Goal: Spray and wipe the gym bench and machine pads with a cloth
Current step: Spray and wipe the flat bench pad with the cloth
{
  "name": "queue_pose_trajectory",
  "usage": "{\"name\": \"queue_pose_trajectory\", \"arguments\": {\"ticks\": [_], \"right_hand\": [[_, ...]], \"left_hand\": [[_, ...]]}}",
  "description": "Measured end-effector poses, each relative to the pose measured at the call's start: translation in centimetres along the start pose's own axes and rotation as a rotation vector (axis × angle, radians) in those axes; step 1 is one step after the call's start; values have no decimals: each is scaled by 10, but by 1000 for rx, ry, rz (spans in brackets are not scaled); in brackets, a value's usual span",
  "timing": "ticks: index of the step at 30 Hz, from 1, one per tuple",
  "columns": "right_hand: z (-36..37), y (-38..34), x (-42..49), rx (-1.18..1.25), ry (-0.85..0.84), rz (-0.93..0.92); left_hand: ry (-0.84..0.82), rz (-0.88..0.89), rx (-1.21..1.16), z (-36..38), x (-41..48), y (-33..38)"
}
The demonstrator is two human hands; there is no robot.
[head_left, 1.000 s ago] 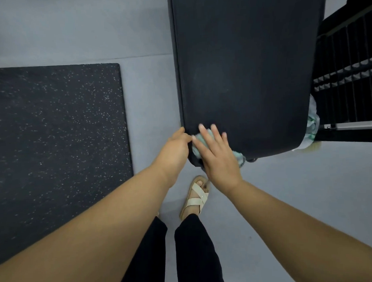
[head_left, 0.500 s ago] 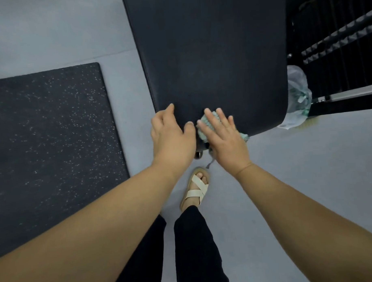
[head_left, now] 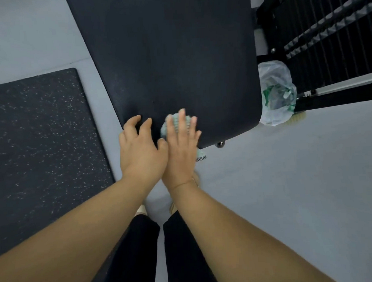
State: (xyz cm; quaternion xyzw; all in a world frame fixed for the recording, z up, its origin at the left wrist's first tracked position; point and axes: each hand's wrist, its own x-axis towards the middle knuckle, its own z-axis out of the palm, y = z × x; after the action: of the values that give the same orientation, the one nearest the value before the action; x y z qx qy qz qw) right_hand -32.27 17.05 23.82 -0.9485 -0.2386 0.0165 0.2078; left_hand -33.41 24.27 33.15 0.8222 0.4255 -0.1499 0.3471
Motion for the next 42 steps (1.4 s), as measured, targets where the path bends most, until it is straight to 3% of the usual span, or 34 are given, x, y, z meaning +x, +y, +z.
{"name": "queue_pose_trajectory", "arguments": {"ticks": [2,4,8,13,15,19,21,23,24,28,30,32,34,37,40,42], "right_hand": [[-3,17,-2,-10,-122,-292],[-16,58,15,-51,-132,-335],[-56,133,57,-17,-27,168],[-49,95,79,62,68,468],[-38,58,78,45,38,348],[-16,6,56,-31,-104,-245],[-15,9,48,-26,-199,-540],[-22,36,56,-87,-211,-654],[-27,52,61,-122,-178,-577],[-53,83,83,-32,-83,83],[-49,63,89,-20,-32,241],[-35,26,89,-21,1,266],[-11,-18,76,-22,-21,123],[17,-66,46,-19,-92,-304],[11,-48,54,-16,-230,-683],[-6,-15,72,-70,-244,-694]], "left_hand": [[22,-4,8,2,0,1],[15,-2,16,4,-1,2],[23,-25,32,7,-3,3],[63,-90,-25,7,1,10],[79,-82,-28,6,2,10],[120,-22,-135,-1,5,-3],[163,-39,-265,-9,5,-14],[181,-97,-296,-19,6,-26],[151,-129,-288,-23,6,-33],[-61,-215,-513,-30,4,-41],[-113,-283,-717,-29,4,-39],[-112,-360,-870,-27,5,-39],[-121,-439,-994,-29,7,-42],[-150,-454,-1012,-35,8,-52],[-174,-446,-979,-41,13,-59],[-220,-475,-1004,-44,15,-57]]}}
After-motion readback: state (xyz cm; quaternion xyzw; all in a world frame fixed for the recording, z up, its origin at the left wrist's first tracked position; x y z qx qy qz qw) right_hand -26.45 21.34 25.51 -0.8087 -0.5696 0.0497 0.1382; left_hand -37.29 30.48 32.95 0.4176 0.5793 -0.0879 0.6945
